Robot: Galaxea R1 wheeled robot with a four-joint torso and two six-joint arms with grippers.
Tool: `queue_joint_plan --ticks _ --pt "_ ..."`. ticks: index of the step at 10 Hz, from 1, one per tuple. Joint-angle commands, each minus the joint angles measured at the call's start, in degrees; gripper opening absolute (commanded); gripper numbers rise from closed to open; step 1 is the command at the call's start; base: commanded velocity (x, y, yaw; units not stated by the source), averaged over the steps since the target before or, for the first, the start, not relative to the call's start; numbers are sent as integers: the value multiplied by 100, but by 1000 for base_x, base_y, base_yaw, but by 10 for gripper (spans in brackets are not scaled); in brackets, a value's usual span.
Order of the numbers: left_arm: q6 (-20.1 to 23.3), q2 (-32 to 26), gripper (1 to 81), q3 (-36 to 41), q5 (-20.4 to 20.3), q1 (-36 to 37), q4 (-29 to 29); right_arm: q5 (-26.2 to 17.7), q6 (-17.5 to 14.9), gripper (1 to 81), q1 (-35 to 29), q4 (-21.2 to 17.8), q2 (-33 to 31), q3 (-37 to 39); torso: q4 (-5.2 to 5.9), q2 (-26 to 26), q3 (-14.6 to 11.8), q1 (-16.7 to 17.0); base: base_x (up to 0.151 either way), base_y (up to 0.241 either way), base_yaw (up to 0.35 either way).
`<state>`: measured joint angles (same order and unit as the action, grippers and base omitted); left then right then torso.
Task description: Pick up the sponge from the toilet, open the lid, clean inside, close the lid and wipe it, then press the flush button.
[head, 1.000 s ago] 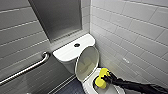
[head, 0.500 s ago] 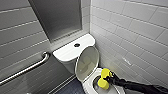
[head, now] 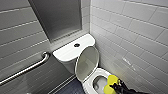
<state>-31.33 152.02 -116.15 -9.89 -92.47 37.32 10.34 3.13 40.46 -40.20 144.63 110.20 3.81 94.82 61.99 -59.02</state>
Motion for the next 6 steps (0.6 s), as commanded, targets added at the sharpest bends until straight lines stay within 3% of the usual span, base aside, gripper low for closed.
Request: queue_joint_plan --ticks 1,6 --pt "30 -127 811 180 329 -224 109 575 188 10 90 -49 -775 -1098 2 0 0 0 0 0 0" --pt "48 -118 811 224 329 -260 118 1647 161 10 1003 109 -1461 -2461 2 0 0 0 0 0 0"
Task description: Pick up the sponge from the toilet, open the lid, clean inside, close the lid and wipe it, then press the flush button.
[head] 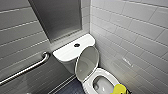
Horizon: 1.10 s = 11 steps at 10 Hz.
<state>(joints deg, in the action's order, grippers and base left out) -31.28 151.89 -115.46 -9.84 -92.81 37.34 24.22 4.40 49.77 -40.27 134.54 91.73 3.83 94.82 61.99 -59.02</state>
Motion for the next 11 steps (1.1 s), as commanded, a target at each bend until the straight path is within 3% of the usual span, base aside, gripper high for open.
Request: queue_joint_plan --ticks 1,8,11 --pt "52 -115 811 155 325 -234 116 399 43 10 256 238 -451 -693 -2 0 0 0 0 0 0" --pt "70 -97 811 155 316 -234 124 566 43 10 1567 1028 -574 -921 -2 2 -5 0 0 0 0" --pt "78 -62 811 155 316 -216 124 548 -18 10 1436 1267 -952 -1528 -2 2 -5 0 0 0 0"
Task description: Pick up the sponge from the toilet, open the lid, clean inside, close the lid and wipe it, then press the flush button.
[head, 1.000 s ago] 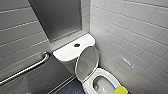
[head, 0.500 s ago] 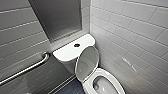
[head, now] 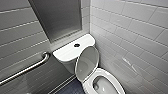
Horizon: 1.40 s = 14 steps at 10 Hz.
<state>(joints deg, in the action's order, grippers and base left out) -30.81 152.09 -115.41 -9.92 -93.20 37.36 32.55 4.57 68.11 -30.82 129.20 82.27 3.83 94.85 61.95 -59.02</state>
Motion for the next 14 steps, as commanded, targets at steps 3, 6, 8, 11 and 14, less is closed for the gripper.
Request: queue_joint_plan --ticks 3,6,8,11,14 --pt "31 -82 811 150 324 -160 122 -380 -105 10 -1074 357 -848 -1451 0 0 0 0 0 0 0" --pt "31 -82 811 141 324 -151 122 -1083 -97 10 -1971 296 -928 -1487 0 0 0 0 0 0 0" --pt "31 -73 811 132 324 -160 113 -1242 -97 10 -2366 243 -831 -1417 0 0 0 0 0 0 0" --pt "31 -82 811 132 324 -151 105 -1662 -97 10 -2718 94 -534 -1076 -2 0 0 0 0 0 0" --pt "22 -99 811 124 324 -151 104 -2050 -88 10 -3044 -109 10 -513 -2 0 0 0 0 0 0"
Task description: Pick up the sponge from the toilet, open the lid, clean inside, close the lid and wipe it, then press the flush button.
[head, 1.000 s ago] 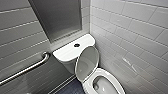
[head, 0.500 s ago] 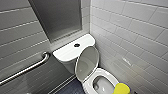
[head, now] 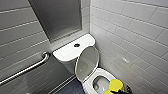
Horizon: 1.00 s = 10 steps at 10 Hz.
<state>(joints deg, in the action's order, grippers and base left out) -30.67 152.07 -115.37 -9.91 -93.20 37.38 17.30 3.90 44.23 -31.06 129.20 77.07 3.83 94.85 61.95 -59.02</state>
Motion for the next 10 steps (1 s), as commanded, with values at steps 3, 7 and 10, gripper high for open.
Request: queue_joint_plan --ticks 3,7,10 --pt "9 -97 811 111 323 -151 86 -789 -21 10 -954 -225 469 387 181 0 126 0 0 0 0" --pt "9 -96 811 102 323 -151 86 -1201 -21 10 -1341 -339 934 851 434 0 338 0 0 0 0" --pt "9 -105 811 94 323 -151 68 -1623 5 10 -1657 -489 1522 1587 483 -5 367 0 0 0 0"
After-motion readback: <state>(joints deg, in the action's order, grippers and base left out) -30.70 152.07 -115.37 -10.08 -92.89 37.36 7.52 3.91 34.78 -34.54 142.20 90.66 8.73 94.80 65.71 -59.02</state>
